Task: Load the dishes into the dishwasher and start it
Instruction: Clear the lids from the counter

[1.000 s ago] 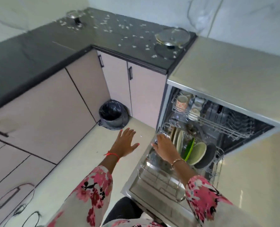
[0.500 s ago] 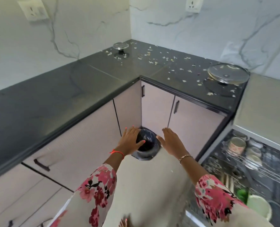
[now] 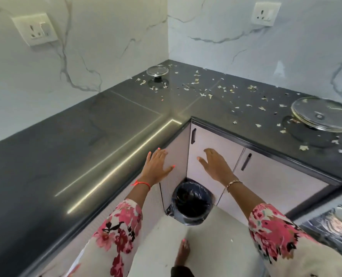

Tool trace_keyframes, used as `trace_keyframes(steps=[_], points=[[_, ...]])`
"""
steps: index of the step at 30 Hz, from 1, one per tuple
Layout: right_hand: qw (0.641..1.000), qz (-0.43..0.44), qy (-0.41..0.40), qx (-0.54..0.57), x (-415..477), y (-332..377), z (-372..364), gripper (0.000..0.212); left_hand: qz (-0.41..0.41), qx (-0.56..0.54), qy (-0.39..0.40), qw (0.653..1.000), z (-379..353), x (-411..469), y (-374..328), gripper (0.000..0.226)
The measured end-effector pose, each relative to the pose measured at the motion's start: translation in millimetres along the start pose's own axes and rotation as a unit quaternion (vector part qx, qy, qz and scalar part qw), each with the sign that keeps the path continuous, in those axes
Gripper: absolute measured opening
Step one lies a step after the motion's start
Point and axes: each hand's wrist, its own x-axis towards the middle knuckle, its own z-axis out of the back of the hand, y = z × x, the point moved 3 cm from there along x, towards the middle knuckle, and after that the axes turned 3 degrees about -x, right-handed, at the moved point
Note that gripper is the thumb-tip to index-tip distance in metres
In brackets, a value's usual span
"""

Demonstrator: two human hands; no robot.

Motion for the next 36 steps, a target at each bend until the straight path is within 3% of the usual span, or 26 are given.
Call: trace_keyframes(steps=[6,11,18,24,29,33,36], points=[[0.999,-0.029,0.002,-0.031,88.2,-33.3,-1.0,0.051,-0.013,-0.008,0.008,1.000,-2.4,99.8,6.9,0.063],[0.996,-0.079,-0.030,-0.030,133.0,-84.0,18.2,0.053,-0.067,-0.037,0.020,0.997,-7.0,191.2,-27.6,0.062],[0.981,-0.178,-0.068,-0.045,143.3,-166.8,54.5,0.053,-0.178,-0.058,0.061,0.980,-35.2,284.6,-115.3,0.060],[0.940,-0.303,-0.141,-0.067,124.5,-261.6,102.2,0.052,-0.291,-0.071,0.113,0.947,-61.6,354.3,-217.3,0.063],[0.855,-0.444,-0.265,-0.028,96.9,-326.9,134.7,0.044,-0.347,-0.081,0.144,0.923,-91.9,387.3,-290.6,0.061],[0.722,-0.591,-0.353,0.071,72.0,-375.3,149.9,0.052,-0.365,-0.068,0.167,0.913,-119.6,401.1,-327.0,0.062],[0.639,-0.623,-0.403,0.202,62.1,-403.4,153.4,0.060,-0.356,-0.067,0.168,0.917,-136.6,413.3,-340.0,0.063]])
